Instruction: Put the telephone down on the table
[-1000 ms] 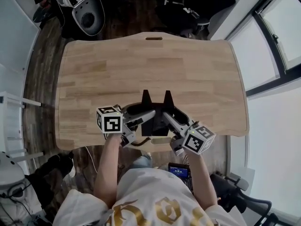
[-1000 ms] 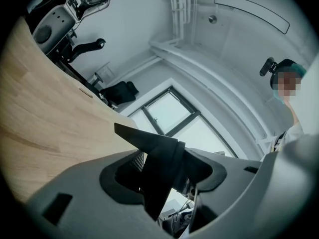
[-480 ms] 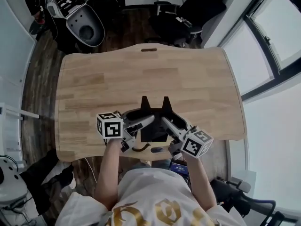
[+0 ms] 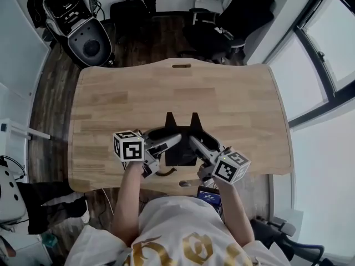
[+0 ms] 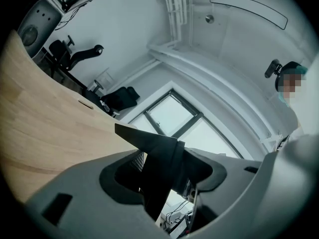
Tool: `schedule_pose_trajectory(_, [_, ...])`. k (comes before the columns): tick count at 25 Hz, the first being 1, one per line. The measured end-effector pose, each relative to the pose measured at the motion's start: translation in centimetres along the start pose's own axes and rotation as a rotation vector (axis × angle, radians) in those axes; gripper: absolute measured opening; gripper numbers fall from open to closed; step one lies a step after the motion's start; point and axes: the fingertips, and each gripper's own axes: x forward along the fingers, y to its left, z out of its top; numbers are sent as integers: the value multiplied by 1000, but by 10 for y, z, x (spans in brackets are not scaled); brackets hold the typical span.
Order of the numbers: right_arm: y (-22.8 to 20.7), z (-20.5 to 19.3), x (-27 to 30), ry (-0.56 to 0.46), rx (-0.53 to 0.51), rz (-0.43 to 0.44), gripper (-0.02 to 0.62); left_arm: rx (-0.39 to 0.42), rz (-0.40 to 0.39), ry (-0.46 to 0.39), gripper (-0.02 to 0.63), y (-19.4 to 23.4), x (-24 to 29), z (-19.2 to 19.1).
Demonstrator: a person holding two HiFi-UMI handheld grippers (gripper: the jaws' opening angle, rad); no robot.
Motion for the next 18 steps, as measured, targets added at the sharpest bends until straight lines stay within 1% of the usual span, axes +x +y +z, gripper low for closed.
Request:
schedule_pose_trajectory(13, [-23, -11, 17, 47, 28, 13, 199, -32, 23, -1, 230, 28, 6, -3])
schedule_pose_trajectory(18, [-41, -14, 30, 73, 48, 0, 199, -54, 27, 4, 230, 49, 13, 0])
